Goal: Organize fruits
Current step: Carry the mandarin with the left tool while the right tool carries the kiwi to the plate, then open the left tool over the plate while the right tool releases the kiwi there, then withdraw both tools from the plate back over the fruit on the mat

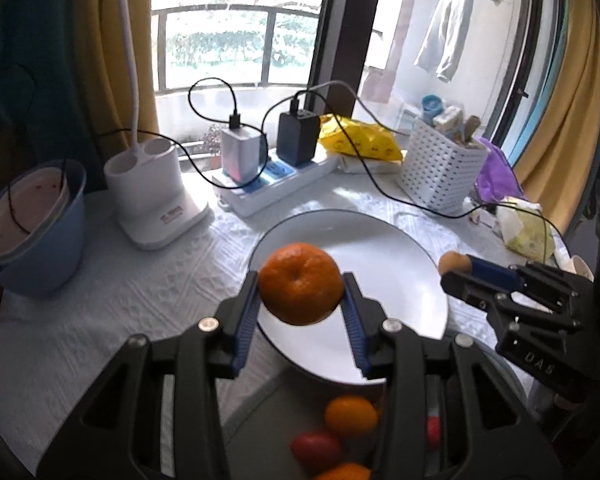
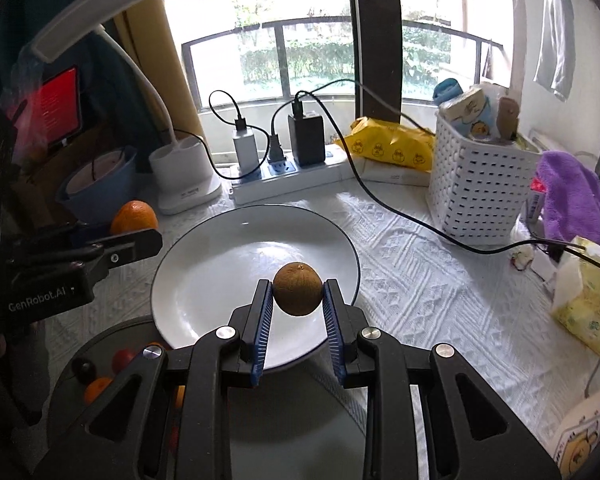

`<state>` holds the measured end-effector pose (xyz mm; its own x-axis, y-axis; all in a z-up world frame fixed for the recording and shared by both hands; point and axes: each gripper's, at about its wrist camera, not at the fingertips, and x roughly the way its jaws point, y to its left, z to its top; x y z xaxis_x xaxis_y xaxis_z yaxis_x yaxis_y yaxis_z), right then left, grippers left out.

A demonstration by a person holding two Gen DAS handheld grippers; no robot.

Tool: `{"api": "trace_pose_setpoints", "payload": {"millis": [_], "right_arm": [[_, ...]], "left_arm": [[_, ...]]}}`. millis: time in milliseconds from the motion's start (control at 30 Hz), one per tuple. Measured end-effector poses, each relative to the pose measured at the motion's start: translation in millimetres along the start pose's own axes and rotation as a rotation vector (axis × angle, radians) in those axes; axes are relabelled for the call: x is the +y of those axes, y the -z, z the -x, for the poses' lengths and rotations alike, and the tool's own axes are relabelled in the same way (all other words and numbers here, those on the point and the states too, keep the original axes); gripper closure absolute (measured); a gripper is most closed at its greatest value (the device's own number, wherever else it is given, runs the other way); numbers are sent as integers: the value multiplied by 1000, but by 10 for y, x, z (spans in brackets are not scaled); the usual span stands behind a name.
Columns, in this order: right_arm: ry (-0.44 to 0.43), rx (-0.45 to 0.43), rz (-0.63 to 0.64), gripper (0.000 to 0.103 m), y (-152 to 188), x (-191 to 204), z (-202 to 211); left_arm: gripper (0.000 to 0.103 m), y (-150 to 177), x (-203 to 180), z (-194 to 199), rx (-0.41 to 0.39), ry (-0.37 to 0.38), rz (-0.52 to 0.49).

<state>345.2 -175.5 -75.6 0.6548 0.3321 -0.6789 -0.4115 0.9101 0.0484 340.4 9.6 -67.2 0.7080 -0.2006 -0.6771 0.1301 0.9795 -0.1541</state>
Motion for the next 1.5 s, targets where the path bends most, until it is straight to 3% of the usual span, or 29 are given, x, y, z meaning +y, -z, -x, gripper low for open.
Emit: {"api": "trace_pose_setpoints", "payload": {"millis": [400,500,733,967,1100,1500], "right_arm": [[-16,49,-2,76,-62,-42,-450],[-16,64,-7,76,-48,-64,-523],[-15,87,-6,75,-31,-62,-610],[-12,87,0,75,-59,-39,-595],[3,69,-3,58,-90,-43,-521],[14,34,16,58,-110,60,-216]], "left_arm": [[61,-128,-13,-390,81,12,-17],[61,-137,-3,-490,108,-17,-28],[61,-123,79,-604,149,-9,4],[60,-139,82,-552,138,2,10],[58,-168,78,-461,110,12,9],[57,-164,116,-46,37,5,28]]}}
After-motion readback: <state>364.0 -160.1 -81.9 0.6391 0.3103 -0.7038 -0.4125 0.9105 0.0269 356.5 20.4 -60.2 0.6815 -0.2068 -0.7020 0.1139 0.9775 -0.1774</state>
